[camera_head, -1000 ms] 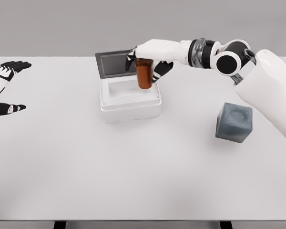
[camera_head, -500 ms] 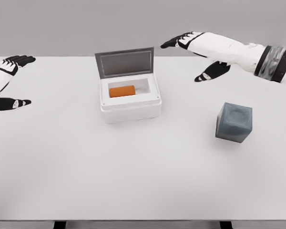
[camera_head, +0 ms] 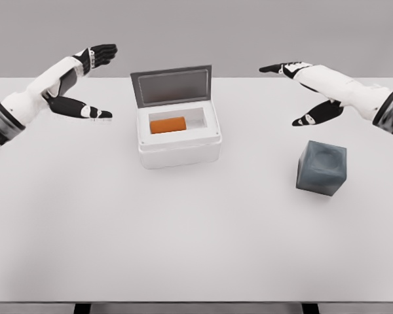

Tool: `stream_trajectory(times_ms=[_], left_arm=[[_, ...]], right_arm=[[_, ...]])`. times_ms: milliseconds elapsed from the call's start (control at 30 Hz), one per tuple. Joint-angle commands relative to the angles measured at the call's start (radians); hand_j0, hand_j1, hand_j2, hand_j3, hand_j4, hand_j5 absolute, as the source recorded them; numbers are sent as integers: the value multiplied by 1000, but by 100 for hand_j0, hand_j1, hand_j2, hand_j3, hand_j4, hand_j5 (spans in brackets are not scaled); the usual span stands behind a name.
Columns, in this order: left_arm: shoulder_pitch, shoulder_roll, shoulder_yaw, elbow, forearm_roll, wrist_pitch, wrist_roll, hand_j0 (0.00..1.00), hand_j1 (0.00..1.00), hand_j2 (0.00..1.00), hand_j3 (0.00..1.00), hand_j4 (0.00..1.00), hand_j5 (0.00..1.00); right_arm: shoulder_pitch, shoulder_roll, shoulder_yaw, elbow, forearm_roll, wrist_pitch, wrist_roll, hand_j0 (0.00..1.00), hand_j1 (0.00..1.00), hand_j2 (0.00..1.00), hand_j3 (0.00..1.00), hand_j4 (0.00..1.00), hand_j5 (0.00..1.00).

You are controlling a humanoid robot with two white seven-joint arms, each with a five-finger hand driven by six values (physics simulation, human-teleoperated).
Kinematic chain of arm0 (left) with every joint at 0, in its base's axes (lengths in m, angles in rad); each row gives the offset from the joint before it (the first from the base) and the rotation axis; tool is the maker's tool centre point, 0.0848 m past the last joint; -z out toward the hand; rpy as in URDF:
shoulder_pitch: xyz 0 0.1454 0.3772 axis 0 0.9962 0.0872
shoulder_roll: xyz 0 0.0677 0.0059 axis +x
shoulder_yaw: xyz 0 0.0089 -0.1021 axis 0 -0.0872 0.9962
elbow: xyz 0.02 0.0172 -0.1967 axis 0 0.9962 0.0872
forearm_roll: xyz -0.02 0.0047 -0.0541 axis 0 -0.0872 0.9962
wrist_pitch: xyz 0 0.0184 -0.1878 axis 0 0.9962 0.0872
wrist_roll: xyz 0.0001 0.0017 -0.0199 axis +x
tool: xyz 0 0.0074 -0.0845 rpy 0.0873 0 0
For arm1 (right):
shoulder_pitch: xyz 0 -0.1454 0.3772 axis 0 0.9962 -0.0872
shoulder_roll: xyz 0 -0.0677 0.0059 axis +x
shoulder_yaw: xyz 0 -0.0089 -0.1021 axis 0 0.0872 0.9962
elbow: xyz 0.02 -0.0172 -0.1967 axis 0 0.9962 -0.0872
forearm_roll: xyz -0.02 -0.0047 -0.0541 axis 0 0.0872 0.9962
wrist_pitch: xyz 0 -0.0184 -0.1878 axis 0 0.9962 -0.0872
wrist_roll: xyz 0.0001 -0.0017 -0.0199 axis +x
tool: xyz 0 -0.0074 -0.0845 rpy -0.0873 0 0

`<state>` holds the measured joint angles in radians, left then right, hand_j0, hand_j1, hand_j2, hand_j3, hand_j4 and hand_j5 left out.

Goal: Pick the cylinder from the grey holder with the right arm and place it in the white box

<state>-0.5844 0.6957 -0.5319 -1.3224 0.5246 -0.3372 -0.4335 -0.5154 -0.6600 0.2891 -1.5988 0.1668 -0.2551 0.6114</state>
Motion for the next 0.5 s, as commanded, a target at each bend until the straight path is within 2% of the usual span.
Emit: stream_trajectory(times_ms=[0, 67, 133, 267, 367, 400, 467], left_arm=[[-3, -32, 0, 61, 159, 165, -39, 100, 100, 100, 100, 100, 100], [-49, -77, -2, 161, 170, 187, -39, 100, 100, 100, 100, 100, 100], [-72, -122, -7, 226, 169, 210, -41, 100, 100, 100, 100, 100, 100], [-95, -173, -16, 267, 164, 268, -39, 100, 100, 100, 100, 100, 100], [-127, -211, -16, 359, 158, 282, -39, 100, 100, 100, 100, 100, 100], [-140, -225, -16, 396, 150, 282, -39, 100, 100, 100, 100, 100, 100], [-146, -228, -16, 402, 111, 282, -37, 100, 100, 100, 100, 100, 100]], right_arm=[[2, 10, -14, -3, -4, 0, -1, 100, 100, 100, 100, 100, 100], [3, 8, -16, 3, -4, 2, -1, 100, 100, 100, 100, 100, 100], [5, 8, -16, -1, -4, 2, -1, 100, 100, 100, 100, 100, 100], [5, 13, -16, -10, -4, 2, -1, 100, 100, 100, 100, 100, 100], [3, 13, -16, -10, -4, 5, -1, 100, 100, 100, 100, 100, 100], [3, 13, -16, -10, -4, 5, -1, 100, 100, 100, 100, 100, 100], [5, 11, -16, -10, -4, 4, -1, 100, 100, 100, 100, 100, 100]])
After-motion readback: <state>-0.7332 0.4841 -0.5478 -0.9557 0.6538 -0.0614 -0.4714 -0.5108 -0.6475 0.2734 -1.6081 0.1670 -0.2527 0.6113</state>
